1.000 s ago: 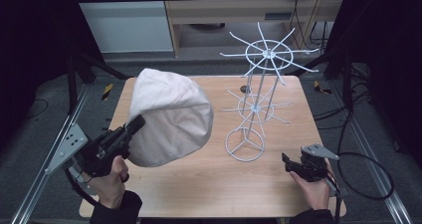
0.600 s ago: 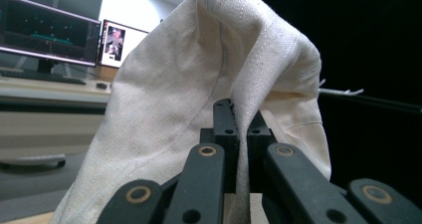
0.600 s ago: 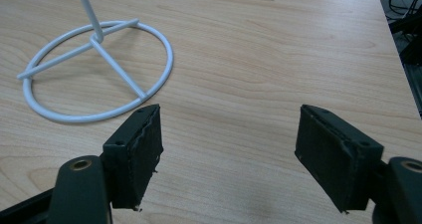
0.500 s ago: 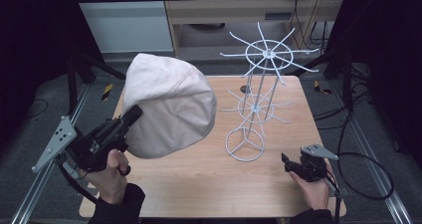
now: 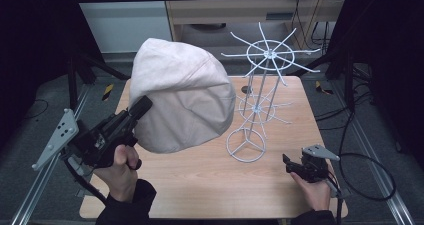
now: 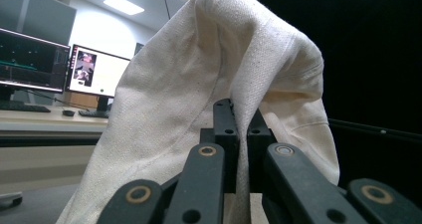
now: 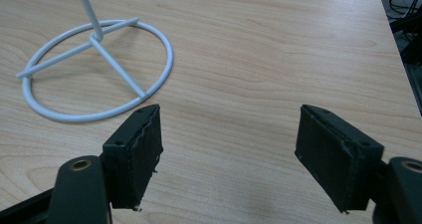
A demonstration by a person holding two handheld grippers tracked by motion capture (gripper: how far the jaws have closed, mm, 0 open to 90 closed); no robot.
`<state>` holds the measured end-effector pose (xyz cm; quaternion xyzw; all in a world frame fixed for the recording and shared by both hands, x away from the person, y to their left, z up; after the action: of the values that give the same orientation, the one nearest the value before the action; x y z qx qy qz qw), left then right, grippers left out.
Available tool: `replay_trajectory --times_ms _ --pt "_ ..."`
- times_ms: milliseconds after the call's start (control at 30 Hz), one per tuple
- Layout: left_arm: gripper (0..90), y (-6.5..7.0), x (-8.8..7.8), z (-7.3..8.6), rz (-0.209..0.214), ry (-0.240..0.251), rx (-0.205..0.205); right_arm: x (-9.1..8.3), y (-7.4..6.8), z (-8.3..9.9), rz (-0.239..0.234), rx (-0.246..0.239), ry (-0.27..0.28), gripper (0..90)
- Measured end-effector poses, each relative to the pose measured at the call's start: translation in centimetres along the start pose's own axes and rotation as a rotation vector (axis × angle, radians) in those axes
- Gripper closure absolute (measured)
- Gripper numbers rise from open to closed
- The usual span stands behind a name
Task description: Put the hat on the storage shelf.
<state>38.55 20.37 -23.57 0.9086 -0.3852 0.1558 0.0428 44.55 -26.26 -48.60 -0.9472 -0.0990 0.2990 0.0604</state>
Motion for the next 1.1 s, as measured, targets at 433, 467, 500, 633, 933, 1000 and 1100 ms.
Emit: replay_trajectory --times_ms 433,467,500,633,933,1000,1100 --pt "88.2 0.2 2.0 -0.3 0.027 0.051 -0.040 0.0 0.0 0.0 0.000 0.000 0.002 26.3" --pt "88.2 0.3 2.2 -0.4 0.027 0.053 -0.041 0.0 0.0 0.0 -0.003 0.005 0.000 26.3" --pt "88.2 0.3 2.2 -0.4 0.027 0.053 -0.041 0.0 0.0 0.0 -0.003 0.005 0.000 26.3" --pt "88.2 0.6 3.0 -0.7 0.037 0.065 -0.049 0.0 0.0 0.0 -0.005 0.005 0.001 26.3" --pt "88.2 2.2 5.9 -0.7 0.072 0.052 -0.050 0.0 0.1 0.0 -0.012 0.010 0.002 26.3" --pt "88.2 2.3 6.1 -0.5 0.074 0.046 -0.049 0.0 0.1 0.0 -0.011 0.010 0.002 26.3" --pt "88.2 2.5 7.0 0.5 0.075 0.009 -0.048 -0.1 0.2 0.0 -0.013 0.016 0.002 26.3"
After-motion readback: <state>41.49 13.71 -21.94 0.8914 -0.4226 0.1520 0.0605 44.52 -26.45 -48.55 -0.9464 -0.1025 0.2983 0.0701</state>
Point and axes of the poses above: each handheld gripper's, and its own axes: x roughly forward along the jaws, z roughly out of its underside, y roughly to its right, the point moved 2 cm from there along x, roughly forward along the jaws, and after that the axes turned 12 degrees about x, right-handed, at the moved point
